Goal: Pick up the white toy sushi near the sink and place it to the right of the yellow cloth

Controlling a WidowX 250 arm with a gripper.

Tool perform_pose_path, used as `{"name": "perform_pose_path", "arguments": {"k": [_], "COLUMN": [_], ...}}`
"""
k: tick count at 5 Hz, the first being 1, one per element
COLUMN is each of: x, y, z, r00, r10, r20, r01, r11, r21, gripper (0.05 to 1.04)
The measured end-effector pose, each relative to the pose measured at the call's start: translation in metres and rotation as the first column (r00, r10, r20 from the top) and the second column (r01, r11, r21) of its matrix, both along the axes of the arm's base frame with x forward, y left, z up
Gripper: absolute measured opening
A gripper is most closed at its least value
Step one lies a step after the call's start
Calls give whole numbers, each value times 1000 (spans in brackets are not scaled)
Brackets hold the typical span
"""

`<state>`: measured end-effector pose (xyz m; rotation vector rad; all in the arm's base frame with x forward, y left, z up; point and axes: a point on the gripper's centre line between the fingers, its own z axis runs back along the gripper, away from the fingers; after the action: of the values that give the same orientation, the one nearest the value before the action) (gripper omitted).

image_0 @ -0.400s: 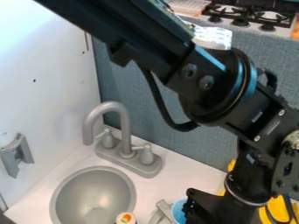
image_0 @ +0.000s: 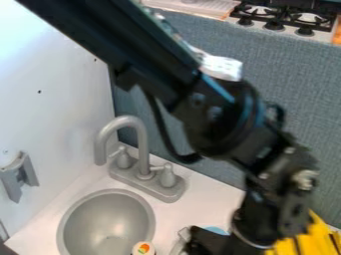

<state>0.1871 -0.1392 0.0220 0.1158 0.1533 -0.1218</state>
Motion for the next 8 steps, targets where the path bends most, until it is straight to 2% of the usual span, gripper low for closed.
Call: {"name": "perform_pose_path", "arguments": {"k": [1,2,4,5,6,8], "x": [-6,-6,3,8,14,35], "y": [33,65,115,129,140,149], "z": [-6,-17,-31,-45,-71,-94], "r00": [998,996,989,985,977,979], "r10": [50,81,143,170,212,201], "r20": [-37,-26,34,40,29,35], "r01": [-47,-78,-146,-173,-213,-201], "r11": [997,993,984,981,975,979], "r21": [67,94,99,85,65,8], "gripper": [1002,1002,1002,1002,1002,1002]}}
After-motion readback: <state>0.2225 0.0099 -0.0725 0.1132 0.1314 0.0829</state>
